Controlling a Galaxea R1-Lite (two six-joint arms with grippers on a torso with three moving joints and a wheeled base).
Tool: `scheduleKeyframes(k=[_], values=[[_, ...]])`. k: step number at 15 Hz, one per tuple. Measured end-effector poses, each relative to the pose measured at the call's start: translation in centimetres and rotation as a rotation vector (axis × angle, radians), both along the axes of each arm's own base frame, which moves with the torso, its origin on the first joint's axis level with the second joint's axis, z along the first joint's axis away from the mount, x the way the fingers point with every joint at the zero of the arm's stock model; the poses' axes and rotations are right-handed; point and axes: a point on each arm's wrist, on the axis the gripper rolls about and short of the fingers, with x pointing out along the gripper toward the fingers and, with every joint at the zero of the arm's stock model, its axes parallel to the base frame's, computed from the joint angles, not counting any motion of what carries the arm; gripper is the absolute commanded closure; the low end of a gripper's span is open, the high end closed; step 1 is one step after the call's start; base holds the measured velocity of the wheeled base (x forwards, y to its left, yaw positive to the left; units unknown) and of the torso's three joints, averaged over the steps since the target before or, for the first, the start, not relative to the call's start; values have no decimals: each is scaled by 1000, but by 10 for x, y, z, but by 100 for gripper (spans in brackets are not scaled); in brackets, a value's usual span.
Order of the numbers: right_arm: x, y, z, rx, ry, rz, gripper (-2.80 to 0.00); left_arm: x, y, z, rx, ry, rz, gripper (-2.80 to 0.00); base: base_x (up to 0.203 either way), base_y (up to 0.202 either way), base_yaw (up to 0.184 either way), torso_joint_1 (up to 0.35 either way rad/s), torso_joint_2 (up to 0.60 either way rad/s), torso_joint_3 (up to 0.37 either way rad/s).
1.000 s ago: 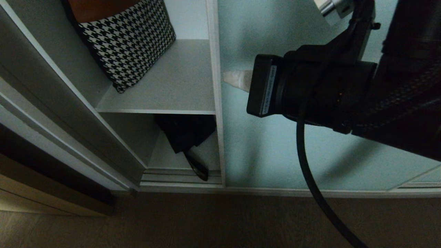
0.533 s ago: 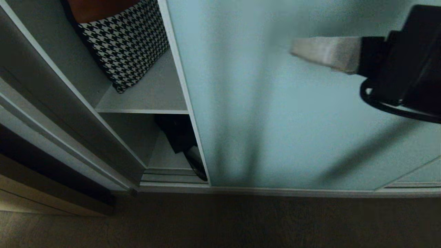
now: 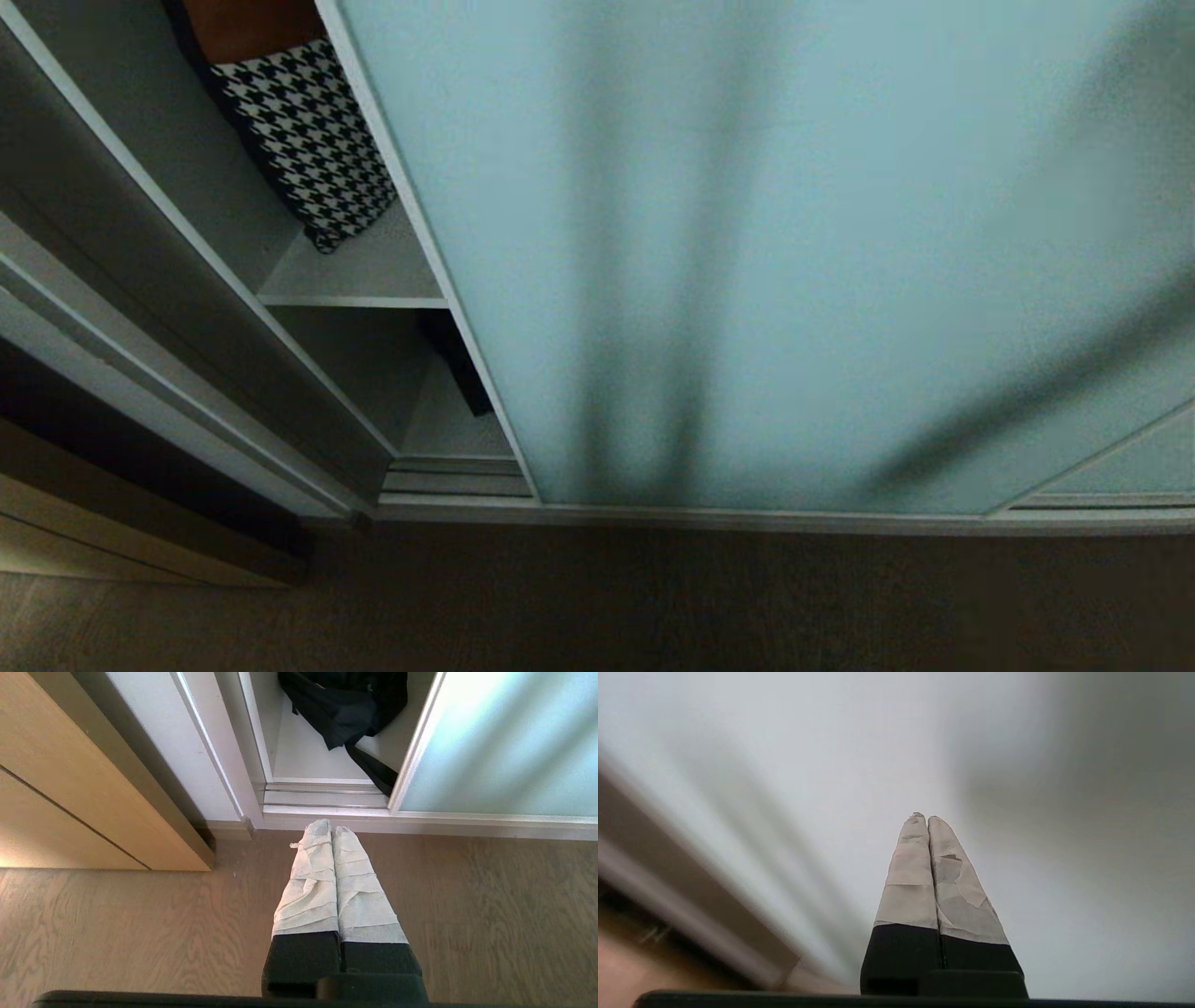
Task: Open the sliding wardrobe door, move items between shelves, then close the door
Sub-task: Close the door
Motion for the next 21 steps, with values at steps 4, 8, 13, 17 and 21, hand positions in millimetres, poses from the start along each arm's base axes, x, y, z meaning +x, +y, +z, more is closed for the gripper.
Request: scheduleKeyframes(k=[4,8,13,17,21], values=[[-36,-28,4,56,-126,-251,0,0,0,0,0,0,0,0,0,0,0,0,0,0],[-37,-42,9,89,-156,-610,0,0,0,0,0,0,0,0,0,0,0,0,0,0],[-13,-74,3,112,-88,-1011,0,0,0,0,0,0,0,0,0,0,0,0,0,0],[-8,-122,4,168,-61,-1248,0,0,0,0,0,0,0,0,0,0,0,0,0,0],[-20,-173,14,217,-44,-1259,0,0,0,0,0,0,0,0,0,0,0,0,0,0]])
